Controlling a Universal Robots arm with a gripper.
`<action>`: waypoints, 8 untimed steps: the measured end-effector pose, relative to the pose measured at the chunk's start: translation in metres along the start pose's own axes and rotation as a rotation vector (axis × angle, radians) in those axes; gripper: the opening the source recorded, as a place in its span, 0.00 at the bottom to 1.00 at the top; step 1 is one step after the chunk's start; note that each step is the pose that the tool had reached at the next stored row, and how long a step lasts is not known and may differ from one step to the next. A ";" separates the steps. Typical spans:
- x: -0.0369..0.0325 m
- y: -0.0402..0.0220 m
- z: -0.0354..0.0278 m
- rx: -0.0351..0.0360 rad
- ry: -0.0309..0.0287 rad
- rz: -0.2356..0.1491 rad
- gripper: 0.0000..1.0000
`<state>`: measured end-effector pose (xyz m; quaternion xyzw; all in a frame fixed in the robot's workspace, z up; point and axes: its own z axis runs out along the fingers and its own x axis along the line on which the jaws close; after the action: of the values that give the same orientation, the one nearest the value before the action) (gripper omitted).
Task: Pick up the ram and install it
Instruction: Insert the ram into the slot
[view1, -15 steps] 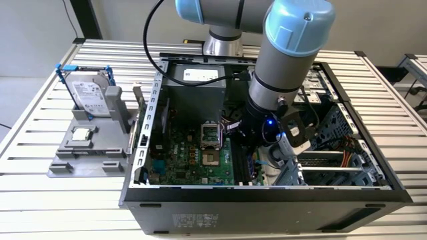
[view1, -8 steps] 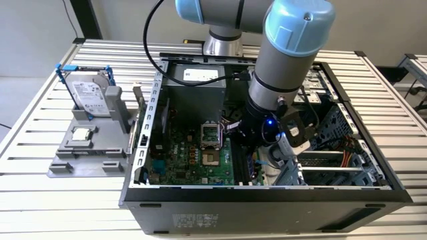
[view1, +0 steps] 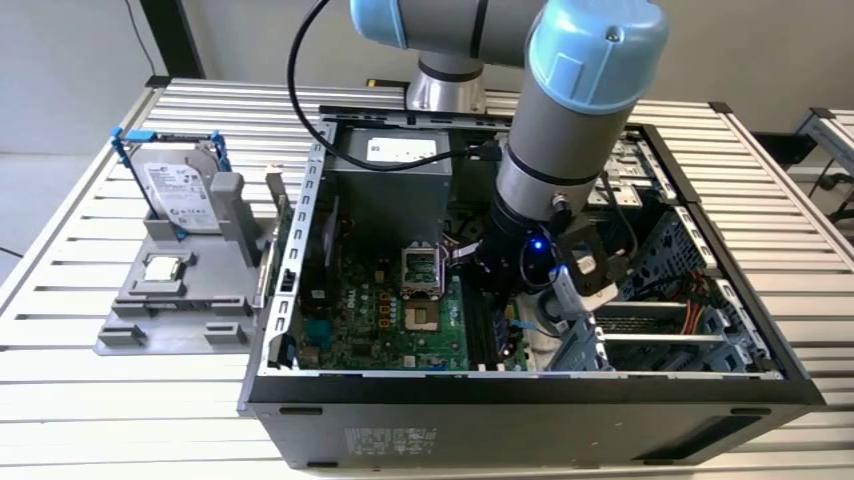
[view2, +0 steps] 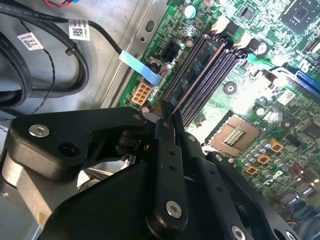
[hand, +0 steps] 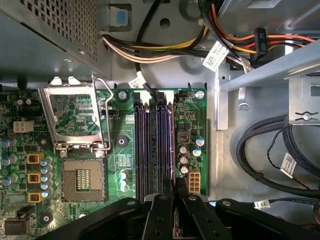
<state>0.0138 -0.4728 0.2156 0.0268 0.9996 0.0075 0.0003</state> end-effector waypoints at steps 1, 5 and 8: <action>0.0000 0.0000 0.0007 0.0000 0.0000 0.003 0.00; 0.0000 -0.0001 0.0036 0.0002 0.0000 0.006 0.00; 0.0000 -0.0001 0.0040 0.0003 0.0000 0.006 0.00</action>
<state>0.0138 -0.4728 0.2116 0.0297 0.9995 0.0074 0.0003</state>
